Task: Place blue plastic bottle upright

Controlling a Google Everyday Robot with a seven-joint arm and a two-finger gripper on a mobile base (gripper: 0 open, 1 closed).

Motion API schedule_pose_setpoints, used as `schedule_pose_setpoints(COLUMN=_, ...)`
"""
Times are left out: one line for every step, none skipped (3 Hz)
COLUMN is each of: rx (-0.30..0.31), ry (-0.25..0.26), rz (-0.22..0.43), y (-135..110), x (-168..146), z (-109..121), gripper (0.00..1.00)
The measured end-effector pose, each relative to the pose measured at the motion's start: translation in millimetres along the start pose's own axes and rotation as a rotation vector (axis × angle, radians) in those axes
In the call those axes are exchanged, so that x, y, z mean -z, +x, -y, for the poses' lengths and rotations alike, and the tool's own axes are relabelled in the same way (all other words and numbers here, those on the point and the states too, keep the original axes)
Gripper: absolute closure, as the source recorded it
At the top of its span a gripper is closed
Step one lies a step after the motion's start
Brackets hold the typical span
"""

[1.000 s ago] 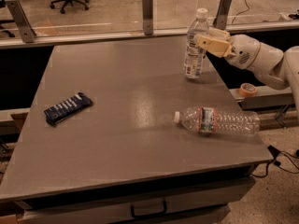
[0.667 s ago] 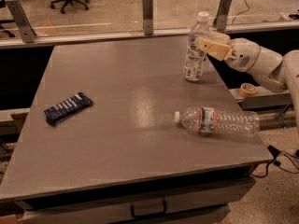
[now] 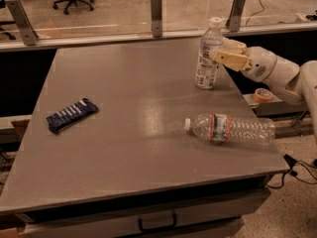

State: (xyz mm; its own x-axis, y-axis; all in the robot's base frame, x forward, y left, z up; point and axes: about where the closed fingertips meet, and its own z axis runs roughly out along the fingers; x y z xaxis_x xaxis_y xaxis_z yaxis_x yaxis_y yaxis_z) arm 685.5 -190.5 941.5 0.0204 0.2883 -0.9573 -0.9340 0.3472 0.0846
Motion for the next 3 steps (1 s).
schedule_pose_setpoints(rx=0.026, ry=0.02, rz=-0.001, y=-7.7, x=7.0, z=-0.3, gripper=0.0)
schedule_pose_setpoints(rx=0.12, ry=0.1, rz=-0.051, y=-34.2, x=23.5, z=-2.0, gripper=0.0)
schedule_pose_setpoints(rx=0.32, ry=0.229, rz=-0.115, y=-100.4, x=37.5, z=-32.2, gripper=0.0)
